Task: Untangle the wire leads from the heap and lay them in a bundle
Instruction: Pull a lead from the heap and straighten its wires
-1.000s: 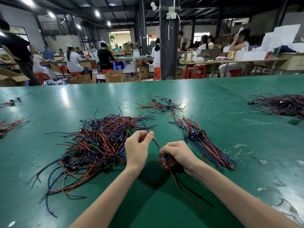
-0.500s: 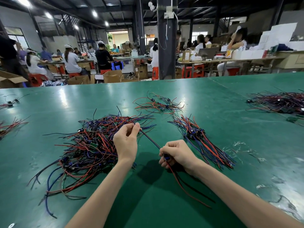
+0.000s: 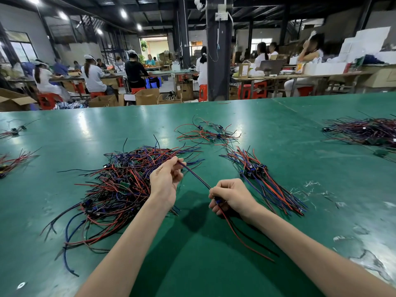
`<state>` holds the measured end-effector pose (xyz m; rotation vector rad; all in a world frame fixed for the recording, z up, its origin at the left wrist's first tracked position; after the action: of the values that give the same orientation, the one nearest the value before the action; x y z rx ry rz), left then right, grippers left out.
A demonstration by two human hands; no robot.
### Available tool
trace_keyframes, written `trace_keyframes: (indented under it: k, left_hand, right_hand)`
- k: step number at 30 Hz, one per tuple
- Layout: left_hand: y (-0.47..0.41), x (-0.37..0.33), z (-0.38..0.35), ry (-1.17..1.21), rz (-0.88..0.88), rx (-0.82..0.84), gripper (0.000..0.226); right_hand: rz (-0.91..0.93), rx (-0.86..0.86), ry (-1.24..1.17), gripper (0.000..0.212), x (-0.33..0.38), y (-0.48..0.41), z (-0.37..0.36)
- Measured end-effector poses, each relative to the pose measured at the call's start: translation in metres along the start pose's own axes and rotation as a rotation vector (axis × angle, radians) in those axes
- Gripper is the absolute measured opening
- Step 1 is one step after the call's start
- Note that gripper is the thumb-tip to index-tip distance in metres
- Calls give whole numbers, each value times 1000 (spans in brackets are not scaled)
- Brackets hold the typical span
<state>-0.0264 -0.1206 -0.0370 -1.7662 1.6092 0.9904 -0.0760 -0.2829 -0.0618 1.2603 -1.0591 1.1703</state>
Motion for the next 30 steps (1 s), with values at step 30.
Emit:
trace_keyframes:
  k: [30]
  left_hand:
    - [-9,1,8,55,160,41,22]
  right_hand:
    - [20,8,65,24,-2,0,4]
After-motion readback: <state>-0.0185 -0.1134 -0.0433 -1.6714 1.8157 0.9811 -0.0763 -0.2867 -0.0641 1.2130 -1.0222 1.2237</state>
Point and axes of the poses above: each hand's wrist, its own y-axis away from the middle knuckle, its own z-axis out of the back of the hand, x = y × z, the point moved 1 cm from there along -y, towards the middle knuckle, and after that the axes turned 2 degrees about y, right-handed, at the moved point
